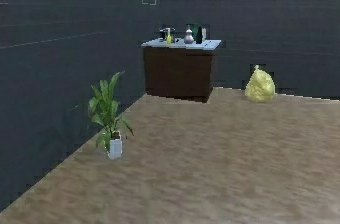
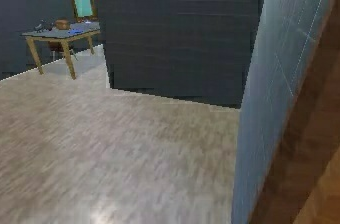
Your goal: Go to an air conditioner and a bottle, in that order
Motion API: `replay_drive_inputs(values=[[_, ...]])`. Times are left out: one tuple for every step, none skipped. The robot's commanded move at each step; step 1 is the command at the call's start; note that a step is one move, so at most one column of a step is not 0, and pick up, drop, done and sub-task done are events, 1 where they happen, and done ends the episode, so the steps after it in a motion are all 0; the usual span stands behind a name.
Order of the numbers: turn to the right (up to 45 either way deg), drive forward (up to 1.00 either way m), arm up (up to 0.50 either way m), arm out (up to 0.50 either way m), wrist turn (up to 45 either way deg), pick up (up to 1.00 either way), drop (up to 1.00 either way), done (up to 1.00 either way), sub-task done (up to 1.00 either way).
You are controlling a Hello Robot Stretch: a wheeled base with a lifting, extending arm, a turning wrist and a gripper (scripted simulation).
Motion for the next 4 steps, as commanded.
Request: replay_drive_inputs(values=[[6.0, 0.0, 0.0, 0.0, 0.0, 0.0, 0.0, 0.0, 0.0], [0.0, 1.0, 0.0, 0.0, 0.0, 0.0, 0.0, 0.0, 0.0], [3.0, 0.0, 0.0, 0.0, 0.0, 0.0, 0.0, 0.0, 0.0], [3.0, 0.0, 0.0, 0.0, 0.0, 0.0, 0.0, 0.0, 0.0]])
